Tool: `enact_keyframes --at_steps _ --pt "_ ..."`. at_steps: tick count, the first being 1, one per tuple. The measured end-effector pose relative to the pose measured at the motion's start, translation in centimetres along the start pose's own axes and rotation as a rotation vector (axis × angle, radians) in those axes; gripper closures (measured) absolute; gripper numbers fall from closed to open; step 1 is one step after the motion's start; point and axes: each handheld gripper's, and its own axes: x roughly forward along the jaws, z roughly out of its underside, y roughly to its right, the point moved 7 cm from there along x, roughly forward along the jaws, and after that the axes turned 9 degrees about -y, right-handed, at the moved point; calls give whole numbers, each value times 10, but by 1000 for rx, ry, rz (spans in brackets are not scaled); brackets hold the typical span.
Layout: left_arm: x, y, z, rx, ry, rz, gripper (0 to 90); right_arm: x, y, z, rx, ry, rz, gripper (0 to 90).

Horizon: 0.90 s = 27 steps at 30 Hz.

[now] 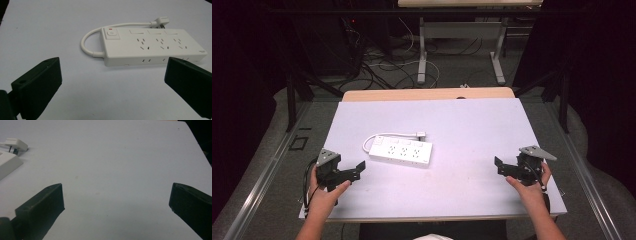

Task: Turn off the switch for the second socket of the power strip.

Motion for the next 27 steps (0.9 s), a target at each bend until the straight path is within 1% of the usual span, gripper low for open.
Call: enact_keyframes --at_steps 2,3,4,8,9,11,12,13,15,17,18,19,21,22,25,27 --pt "0 0 0 -2 5 7 11 2 -3 2 -7 -13 -4 0" --pt "0 0 0 -2 5 8 10 4 -3 1 -17 2 -3 0" --pt "0 1 0 -2 4 7 11 3 -6 2 -8 -5 -11 0" --pt "-1 1 -1 0 14 5 10 4 -10 4 -14 -9 -21 0" --pt "-1 2 -2 -3 17 5 11 4 -10 4 -24 -13 -21 0" --pt "-1 3 -2 -10 17 4 11 5 -11 5 -20 -15 -23 0" --pt "-1 3 -2 -3 13 3 12 6 -12 4 -21 -3 -23 0" --pt "-1 5 -2 -3 15 8 17 5 -13 5 -17 -9 -31 0" --pt "0 6 -2 -1 11 7 17 6 -14 5 -23 -11 -30 0" --pt "1 9 -3 -12 16 14 17 7 -14 6 -30 -7 -30 0" --pt "1 10 -4 -13 20 16 17 7 -15 6 -24 -11 -31 0" --pt "1 10 -4 -3 14 15 17 7 -16 6 -18 -12 -32 0" --pt "1 12 -6 -10 30 15 18 7 -16 7 -29 -17 -27 0" --pt "1 13 -6 -7 31 20 22 7 -16 8 -21 -18 -29 0" --pt "2 16 -9 -5 42 26 22 8 -17 8 -22 -15 -34 0" --pt "3 18 -11 10 44 25 22 8 -16 8 -25 -14 -32 0"
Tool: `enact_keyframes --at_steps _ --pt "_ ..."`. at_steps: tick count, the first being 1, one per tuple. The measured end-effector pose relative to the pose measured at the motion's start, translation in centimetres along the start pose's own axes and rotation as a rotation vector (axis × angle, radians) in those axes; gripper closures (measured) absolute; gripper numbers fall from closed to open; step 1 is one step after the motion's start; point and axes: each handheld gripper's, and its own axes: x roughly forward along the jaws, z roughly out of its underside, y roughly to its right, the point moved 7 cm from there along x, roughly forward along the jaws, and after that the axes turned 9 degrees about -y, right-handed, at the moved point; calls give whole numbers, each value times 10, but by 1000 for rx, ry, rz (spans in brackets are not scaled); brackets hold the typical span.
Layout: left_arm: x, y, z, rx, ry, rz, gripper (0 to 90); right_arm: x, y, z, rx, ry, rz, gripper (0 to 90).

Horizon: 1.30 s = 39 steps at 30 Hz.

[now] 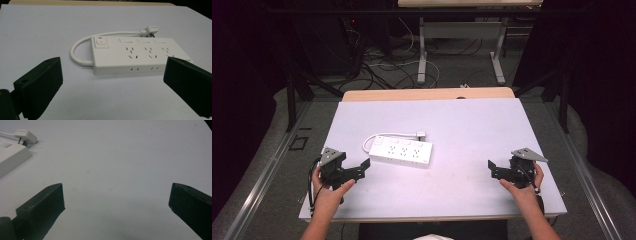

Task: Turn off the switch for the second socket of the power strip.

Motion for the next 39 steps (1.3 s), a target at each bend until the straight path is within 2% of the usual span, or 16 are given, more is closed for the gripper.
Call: enact_keyframes --at_steps 5,7,8,14,17,23,24,29,31,34,39 --pt "2 2 -4 12 -6 -7 35 0 -1 1 -5 -13 0 0" --pt "4 3 -6 12 -12 -12 50 1 0 1 -25 -8 3 0" --pt "5 3 -7 17 -16 -14 53 1 -2 2 -11 -14 1 0" --pt "9 10 -14 13 -25 0 74 3 -4 2 -20 -6 5 1" --pt "11 12 -18 13 -26 -7 87 3 -4 3 -22 -12 2 1" --pt "12 13 -29 14 -32 -18 149 2 -2 2 -21 3 14 1" --pt "13 13 -31 14 -30 -21 160 0 -2 3 -21 -13 10 1" --pt "14 16 -42 20 -25 -14 165 1 -3 3 -21 -7 5 2" --pt "15 17 -46 21 -22 -15 168 2 -2 3 -39 -3 8 3" --pt "18 19 -51 34 -27 -13 176 2 -3 3 -22 -4 8 3" --pt "22 23 -60 40 -34 -7 182 2 -4 4 -27 -11 -2 9"
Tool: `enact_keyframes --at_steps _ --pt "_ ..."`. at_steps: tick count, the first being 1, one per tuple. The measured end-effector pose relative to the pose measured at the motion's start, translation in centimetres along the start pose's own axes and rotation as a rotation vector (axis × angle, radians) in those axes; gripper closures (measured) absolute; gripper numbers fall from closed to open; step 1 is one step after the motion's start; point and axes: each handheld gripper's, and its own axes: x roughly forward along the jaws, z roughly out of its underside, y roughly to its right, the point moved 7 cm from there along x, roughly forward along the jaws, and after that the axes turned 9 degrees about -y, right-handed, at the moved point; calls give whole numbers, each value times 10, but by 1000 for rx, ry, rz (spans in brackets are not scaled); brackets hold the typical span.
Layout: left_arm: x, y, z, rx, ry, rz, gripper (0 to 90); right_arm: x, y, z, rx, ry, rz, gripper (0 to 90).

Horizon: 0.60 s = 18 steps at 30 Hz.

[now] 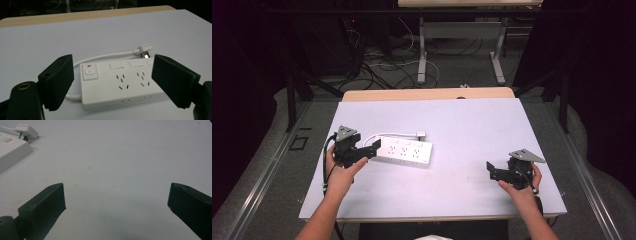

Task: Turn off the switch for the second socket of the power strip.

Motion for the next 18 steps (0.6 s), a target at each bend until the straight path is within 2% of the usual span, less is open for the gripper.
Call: enact_keyframes --at_steps 8,14,15,18 --pt "10 5 -8 9 -23 8 193 0 0 0 1 5 4 9" --pt "17 8 -12 45 -50 2 210 0 0 0 -1 -1 -5 10" --pt "19 10 -14 38 -41 4 212 0 0 0 2 -2 -6 10" --pt "22 11 -16 45 -51 7 219 0 0 0 -2 -3 -4 12"
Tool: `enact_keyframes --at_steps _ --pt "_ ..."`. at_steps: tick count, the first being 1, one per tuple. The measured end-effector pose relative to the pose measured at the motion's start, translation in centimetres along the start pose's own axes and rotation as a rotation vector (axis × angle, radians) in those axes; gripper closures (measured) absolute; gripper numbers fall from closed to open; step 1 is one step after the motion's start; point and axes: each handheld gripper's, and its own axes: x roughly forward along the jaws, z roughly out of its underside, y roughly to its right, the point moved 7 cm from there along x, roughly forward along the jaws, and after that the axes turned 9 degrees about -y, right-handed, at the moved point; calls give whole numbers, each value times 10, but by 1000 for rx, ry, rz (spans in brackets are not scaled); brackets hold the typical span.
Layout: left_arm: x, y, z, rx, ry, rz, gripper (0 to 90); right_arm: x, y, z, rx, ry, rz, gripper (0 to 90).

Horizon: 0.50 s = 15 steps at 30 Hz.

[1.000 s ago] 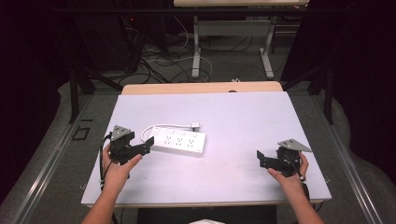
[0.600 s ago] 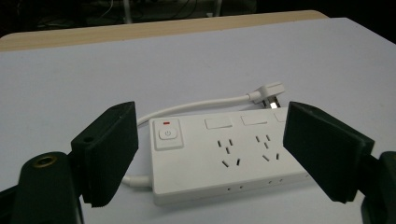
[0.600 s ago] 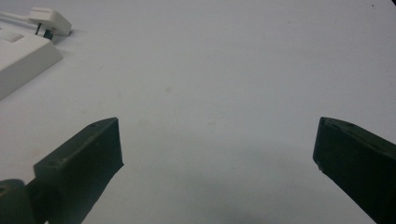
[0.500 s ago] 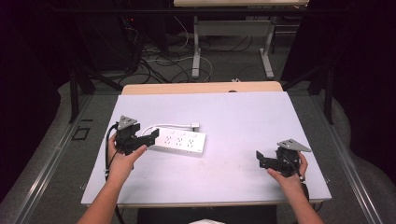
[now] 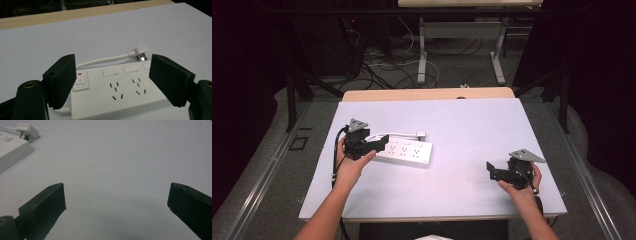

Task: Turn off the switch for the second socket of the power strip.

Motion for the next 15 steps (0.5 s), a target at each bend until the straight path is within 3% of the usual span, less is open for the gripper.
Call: enact_keyframes --at_steps 6,9,15 --pt "6 4 -5 39 -18 -12 225 1 0 0 11 2 2 17" --pt "11 6 -8 44 -16 -8 225 1 0 0 11 0 0 19" --pt "20 9 -10 39 -58 -1 233 1 1 1 2 -2 -6 21"
